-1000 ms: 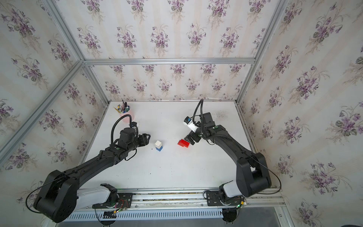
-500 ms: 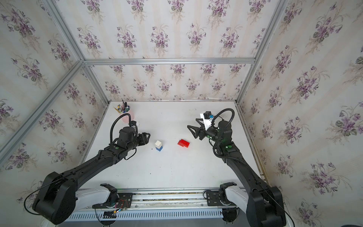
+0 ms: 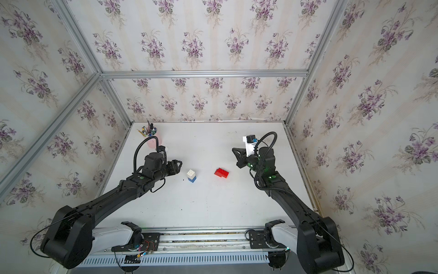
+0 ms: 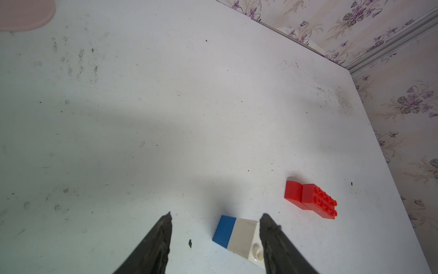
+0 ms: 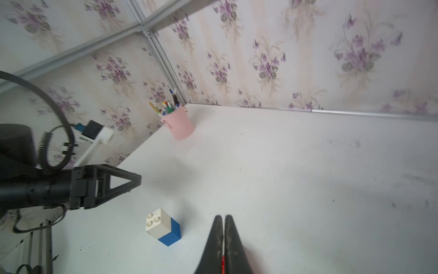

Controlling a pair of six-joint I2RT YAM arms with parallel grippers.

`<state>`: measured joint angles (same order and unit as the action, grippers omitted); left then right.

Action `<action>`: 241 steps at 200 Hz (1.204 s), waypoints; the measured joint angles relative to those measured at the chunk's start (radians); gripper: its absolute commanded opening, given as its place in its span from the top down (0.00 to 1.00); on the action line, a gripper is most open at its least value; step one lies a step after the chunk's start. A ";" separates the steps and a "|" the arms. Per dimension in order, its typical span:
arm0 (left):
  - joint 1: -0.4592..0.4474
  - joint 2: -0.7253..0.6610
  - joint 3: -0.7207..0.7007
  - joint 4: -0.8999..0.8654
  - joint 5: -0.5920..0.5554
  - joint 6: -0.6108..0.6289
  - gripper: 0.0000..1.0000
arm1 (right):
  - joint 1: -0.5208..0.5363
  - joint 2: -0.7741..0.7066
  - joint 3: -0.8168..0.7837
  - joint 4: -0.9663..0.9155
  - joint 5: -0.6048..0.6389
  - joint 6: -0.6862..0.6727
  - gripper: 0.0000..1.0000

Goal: Assemble the letter r with lego
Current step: Adjust the lego brick at the center of the board.

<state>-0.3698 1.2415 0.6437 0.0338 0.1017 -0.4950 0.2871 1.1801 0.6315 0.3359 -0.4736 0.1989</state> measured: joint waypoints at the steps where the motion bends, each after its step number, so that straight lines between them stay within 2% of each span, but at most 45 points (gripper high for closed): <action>1: 0.000 0.000 0.000 0.000 0.000 0.000 0.39 | 0.003 0.008 0.005 -0.010 0.000 -0.003 1.00; 34: 0.000 -0.007 0.000 -0.005 -0.002 0.000 0.38 | 0.085 0.238 0.192 -0.203 0.055 -0.072 1.00; 58: 0.000 0.004 0.001 -0.006 -0.003 0.000 0.39 | 0.166 0.368 0.241 -0.314 0.090 -0.120 1.00; 78: -0.001 0.011 0.002 -0.010 -0.003 0.000 0.39 | 0.191 0.438 0.262 -0.365 0.111 -0.132 1.00; 241: -0.001 0.046 0.007 0.001 0.002 -0.003 0.39 | 0.223 0.542 0.357 -0.493 0.212 -0.203 1.00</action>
<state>-0.3706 1.2877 0.6510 0.0345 0.1036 -0.4976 0.5102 1.7218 0.9890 -0.1570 -0.2619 -0.0040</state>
